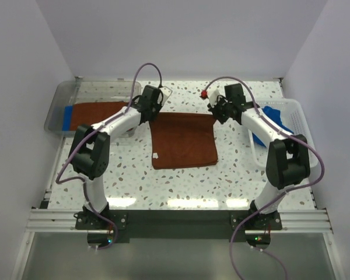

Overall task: Fold and stack the towels
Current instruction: Fold the towel

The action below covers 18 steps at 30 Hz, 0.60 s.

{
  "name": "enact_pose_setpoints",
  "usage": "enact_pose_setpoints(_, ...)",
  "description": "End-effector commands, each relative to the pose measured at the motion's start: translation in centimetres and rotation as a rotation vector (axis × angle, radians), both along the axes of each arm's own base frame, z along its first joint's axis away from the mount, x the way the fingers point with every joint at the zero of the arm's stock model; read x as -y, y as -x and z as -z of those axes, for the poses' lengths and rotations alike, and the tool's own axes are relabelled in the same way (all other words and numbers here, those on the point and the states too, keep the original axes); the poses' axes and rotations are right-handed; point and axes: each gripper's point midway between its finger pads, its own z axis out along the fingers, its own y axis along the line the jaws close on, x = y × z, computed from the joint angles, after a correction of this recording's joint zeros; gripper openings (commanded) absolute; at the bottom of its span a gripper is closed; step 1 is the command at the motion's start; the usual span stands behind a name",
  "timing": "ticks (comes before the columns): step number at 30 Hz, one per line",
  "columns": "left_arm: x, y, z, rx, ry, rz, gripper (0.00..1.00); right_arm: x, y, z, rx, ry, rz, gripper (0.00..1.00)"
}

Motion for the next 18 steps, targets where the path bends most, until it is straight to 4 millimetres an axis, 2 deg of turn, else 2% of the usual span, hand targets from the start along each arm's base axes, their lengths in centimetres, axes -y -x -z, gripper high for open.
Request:
enact_pose_setpoints(1, -1.2, -2.4, -4.4, 0.131, -0.003, -0.041, 0.0, 1.2, -3.5, -3.9, 0.157, 0.054, 0.009, 0.0)
enact_pose_setpoints(4, -1.4, -1.7, -4.8, 0.14, 0.006, -0.037, 0.0, 1.4, -2.9, -3.6, 0.149, 0.067, 0.001, 0.0)
enact_pose_setpoints(5, -1.4, -1.4, -4.8, 0.136, 0.014, -0.038, 0.0, 1.4, -2.6, -4.4, 0.163, 0.063, 0.0, 0.0)
enact_pose_setpoints(6, -1.6, -1.1, -5.6, 0.145, 0.024, -0.039, 0.0, 1.6, -2.0, -4.1, 0.152, 0.062, -0.002, 0.0)
enact_pose_setpoints(7, -1.5, -0.3, -5.1, 0.123, 0.032, -0.028, 0.0, 1.4, -1.6, -4.2, 0.151, 0.053, -0.008, 0.0)
enact_pose_setpoints(10, -1.6, 1.6, -5.4, 0.108, 0.078, -0.026, 0.0, 1.6, 0.3, -4.5, 0.146, 0.036, -0.007, 0.0)
enact_pose_setpoints(13, -1.8, 3.7, -4.6, 0.062, 0.108, -0.034, 0.0, 2.3, 2.1, -4.0, 0.113, 0.042, 0.037, 0.0)
enact_pose_setpoints(15, -1.9, 4.9, -4.6, 0.043, 0.123, -0.036, 0.0, 2.8, 3.6, -3.0, 0.057, 0.059, 0.052, 0.01)
enact_pose_setpoints(16, -1.9, 5.9, -3.7, 0.008, 0.126, -0.049, 0.0, 3.2, 4.0, -2.9, 0.042, 0.079, 0.069, 0.02)
enact_pose_setpoints(18, -1.7, 7.1, -3.4, -0.012, 0.138, -0.056, 0.0, 3.4, 5.1, -2.2, -0.007, 0.099, 0.098, 0.02)
